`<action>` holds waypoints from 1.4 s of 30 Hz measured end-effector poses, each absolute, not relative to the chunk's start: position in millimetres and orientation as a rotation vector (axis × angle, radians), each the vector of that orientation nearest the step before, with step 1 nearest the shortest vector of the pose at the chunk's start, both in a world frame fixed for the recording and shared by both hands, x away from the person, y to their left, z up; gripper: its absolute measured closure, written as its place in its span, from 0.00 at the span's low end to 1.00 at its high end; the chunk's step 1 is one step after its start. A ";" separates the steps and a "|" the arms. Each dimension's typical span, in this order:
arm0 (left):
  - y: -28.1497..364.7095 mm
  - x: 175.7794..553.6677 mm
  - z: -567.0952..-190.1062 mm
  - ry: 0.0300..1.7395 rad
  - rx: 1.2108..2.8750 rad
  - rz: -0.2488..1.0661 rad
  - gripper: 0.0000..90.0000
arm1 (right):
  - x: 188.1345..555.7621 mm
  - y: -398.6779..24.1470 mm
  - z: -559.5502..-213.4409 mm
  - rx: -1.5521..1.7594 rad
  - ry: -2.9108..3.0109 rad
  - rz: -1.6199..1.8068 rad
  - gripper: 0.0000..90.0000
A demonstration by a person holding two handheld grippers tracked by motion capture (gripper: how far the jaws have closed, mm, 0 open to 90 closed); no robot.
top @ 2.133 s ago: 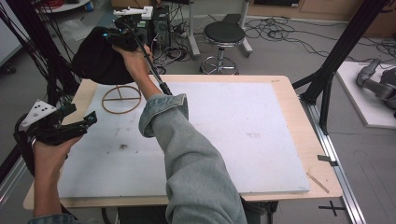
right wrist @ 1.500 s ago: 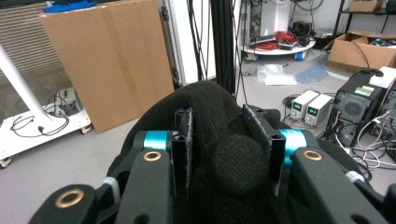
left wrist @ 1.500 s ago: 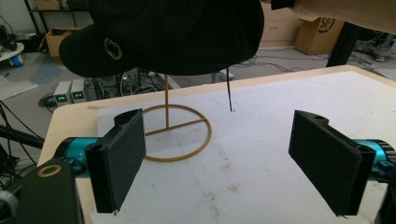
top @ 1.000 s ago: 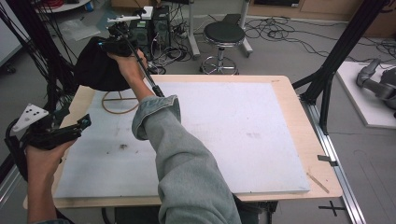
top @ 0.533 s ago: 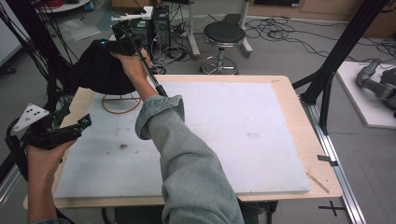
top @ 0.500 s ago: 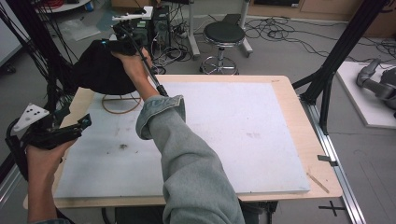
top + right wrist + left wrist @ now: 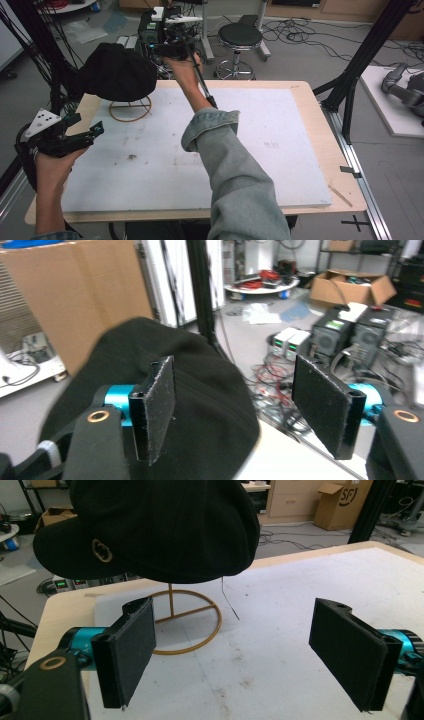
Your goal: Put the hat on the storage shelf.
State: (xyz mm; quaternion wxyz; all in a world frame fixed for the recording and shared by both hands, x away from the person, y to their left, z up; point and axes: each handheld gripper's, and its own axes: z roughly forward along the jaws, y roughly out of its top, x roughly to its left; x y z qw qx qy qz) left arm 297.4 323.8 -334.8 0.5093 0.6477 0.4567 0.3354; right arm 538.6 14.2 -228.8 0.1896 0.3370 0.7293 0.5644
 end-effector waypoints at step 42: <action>291.8 323.8 -347.0 1.083 1.623 0.785 0.21 | 418.3 -259.1 -282.0 1.134 1.909 1.406 0.13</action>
